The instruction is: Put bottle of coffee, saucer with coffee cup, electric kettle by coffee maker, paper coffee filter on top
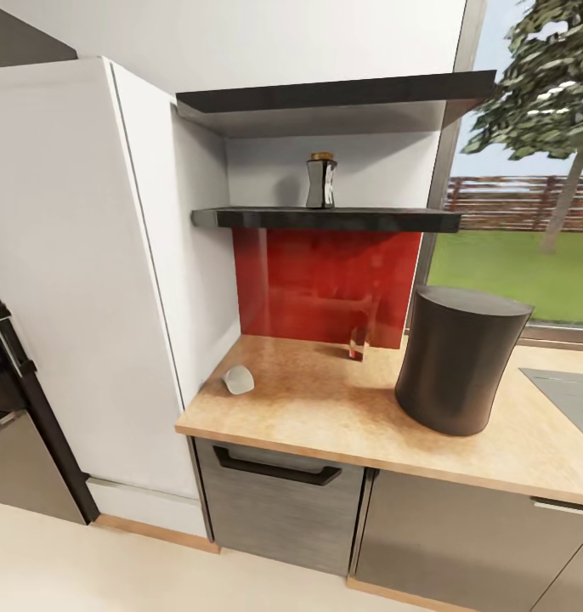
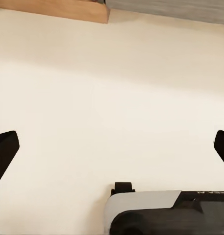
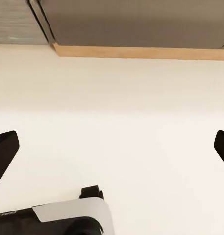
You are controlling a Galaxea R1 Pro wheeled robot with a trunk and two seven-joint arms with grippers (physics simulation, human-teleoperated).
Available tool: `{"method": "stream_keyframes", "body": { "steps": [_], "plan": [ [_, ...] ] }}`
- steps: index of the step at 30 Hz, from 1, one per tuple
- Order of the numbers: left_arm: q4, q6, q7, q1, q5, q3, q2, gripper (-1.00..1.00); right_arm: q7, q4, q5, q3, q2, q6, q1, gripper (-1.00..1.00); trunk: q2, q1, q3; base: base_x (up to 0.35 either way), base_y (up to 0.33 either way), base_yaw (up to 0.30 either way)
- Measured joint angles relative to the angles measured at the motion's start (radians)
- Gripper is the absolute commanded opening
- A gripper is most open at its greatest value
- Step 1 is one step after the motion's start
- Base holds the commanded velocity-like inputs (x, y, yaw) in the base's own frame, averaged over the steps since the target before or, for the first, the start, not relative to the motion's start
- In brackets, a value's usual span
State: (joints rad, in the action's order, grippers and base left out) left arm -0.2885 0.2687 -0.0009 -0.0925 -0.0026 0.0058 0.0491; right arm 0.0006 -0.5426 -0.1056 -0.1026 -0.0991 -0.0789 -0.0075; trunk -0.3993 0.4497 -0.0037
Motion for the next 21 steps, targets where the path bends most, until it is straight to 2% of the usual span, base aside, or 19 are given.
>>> {"method": "stream_keyframes", "body": {
  "steps": [3,5,7,8,9,12,13,14,15,17,19,21],
  "plan": [
    [0.043,-0.001,0.000,0.000,-0.001,0.000,0.007,1.00,0.003,-0.065,-0.001,0.008,0.013,0.001,0.000,1.00,0.000,0.000,0.000,0.000,0.000,0.000],
    [0.070,-0.002,0.000,-0.001,-0.001,0.000,0.010,1.00,0.004,-0.124,-0.001,0.031,0.032,0.001,0.000,1.00,0.000,0.000,0.000,0.000,0.000,0.000],
    [0.109,-0.002,0.000,-0.001,-0.001,0.000,0.016,1.00,0.005,-0.197,-0.001,0.090,0.058,0.001,0.000,1.00,0.000,0.000,0.000,0.000,0.000,0.000],
    [0.124,-0.002,0.000,-0.001,-0.001,0.000,0.023,1.00,0.005,-0.234,-0.001,0.128,0.068,0.002,0.000,1.00,0.000,0.000,0.000,0.000,0.000,0.000],
    [0.130,-0.003,0.000,-0.001,-0.001,0.000,0.027,1.00,0.005,-0.255,0.000,0.149,0.072,0.002,0.000,1.00,0.000,0.000,0.000,0.000,0.000,0.000],
    [0.150,-0.004,0.002,-0.001,0.002,0.000,0.044,1.00,0.005,-0.400,0.000,0.306,0.093,0.002,0.000,1.00,0.000,0.000,0.000,0.000,0.000,0.000],
    [0.152,-0.004,0.002,-0.001,0.002,0.000,0.046,1.00,0.004,-0.427,0.000,0.335,0.097,0.002,0.000,1.00,0.000,0.000,0.000,0.000,0.000,0.000],
    [0.156,-0.005,0.002,-0.001,0.003,0.000,0.051,1.00,0.003,-0.477,0.001,0.386,0.106,0.003,0.000,1.00,0.000,0.000,0.000,0.000,0.000,0.000],
    [0.158,-0.005,0.002,-0.001,0.003,0.000,0.053,1.00,0.002,-0.505,0.001,0.410,0.112,0.004,0.000,1.00,0.000,0.000,0.000,0.000,0.000,0.000],
    [0.166,-0.005,0.003,-0.001,0.004,0.000,0.062,1.00,0.000,-0.613,0.003,0.470,0.141,0.016,-0.001,1.00,0.000,0.000,0.000,0.000,0.000,0.000],
    [0.170,-0.006,0.003,-0.001,0.004,0.000,0.066,1.00,-0.001,-0.696,0.011,0.491,0.170,0.045,-0.001,1.00,0.000,0.000,0.000,0.000,0.000,0.000],
    [0.172,-0.006,0.003,-0.001,0.004,0.000,0.069,1.00,-0.002,-0.790,0.042,0.504,0.209,0.115,-0.012,1.00,0.000,0.000,0.000,0.000,0.000,0.000]
  ]
}}
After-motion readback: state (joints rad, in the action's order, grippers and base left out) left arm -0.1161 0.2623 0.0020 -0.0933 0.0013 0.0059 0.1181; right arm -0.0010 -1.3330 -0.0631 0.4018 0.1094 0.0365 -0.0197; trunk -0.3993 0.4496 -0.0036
